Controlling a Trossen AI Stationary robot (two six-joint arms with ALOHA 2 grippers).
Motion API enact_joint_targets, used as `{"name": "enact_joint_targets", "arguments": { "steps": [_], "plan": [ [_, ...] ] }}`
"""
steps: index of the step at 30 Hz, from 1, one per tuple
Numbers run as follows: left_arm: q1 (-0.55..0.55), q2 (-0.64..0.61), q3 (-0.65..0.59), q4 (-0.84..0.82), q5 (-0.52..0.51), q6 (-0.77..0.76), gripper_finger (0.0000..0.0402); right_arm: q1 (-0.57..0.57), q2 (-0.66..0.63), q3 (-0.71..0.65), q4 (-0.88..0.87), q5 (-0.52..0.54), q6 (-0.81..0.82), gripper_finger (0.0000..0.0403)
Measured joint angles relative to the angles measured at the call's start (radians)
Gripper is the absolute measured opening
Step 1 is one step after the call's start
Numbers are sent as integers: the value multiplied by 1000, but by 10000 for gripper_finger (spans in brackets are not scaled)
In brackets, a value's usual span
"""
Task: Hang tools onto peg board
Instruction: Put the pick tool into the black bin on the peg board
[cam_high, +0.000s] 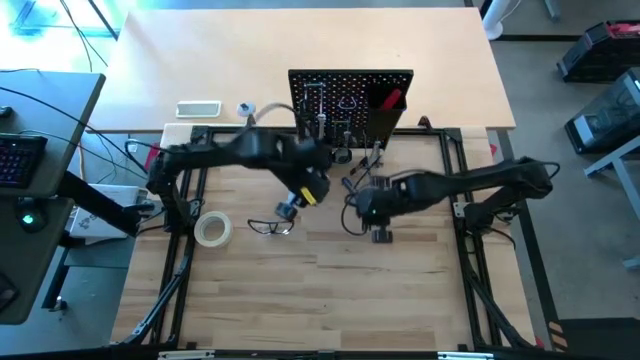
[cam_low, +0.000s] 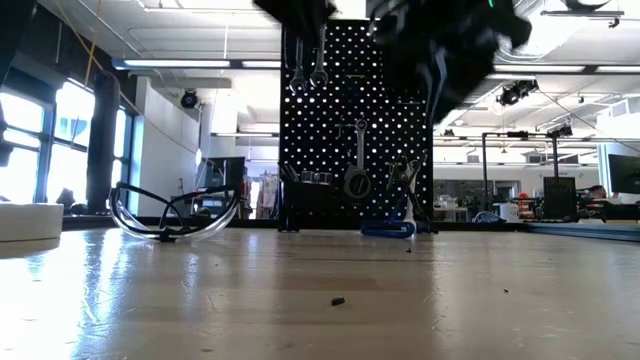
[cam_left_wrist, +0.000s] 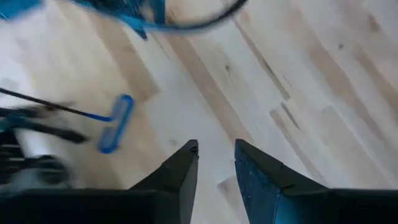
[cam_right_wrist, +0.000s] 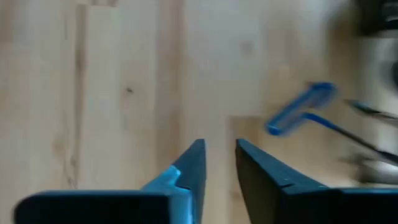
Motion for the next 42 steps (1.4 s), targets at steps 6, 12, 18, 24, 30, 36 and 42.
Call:
{"name": "enact_joint_targets", "arguments": {
  "steps": [6,12,18,24,30,36,42],
  "plan": [
    [24,1,-316,312,72,-49,82,-37,-89,-354,472,15,142,128],
    [67,1,-561,742,145,-161,78,-113,-136,-680,970,103,308,134],
    [101,1,-746,1129,176,-254,78,-166,-136,-879,1351,179,376,134],
    [128,1,-875,1397,177,-339,78,-210,-68,-893,1496,163,364,134],
    [136,1,-933,1449,175,-375,78,-250,61,-861,1548,192,409,134],
    [131,1,-976,1472,174,-380,78,-283,177,-850,1756,138,413,134],
    [129,1,-980,1474,173,-392,78,-295,310,-800,1814,126,436,134]
  ]
}}
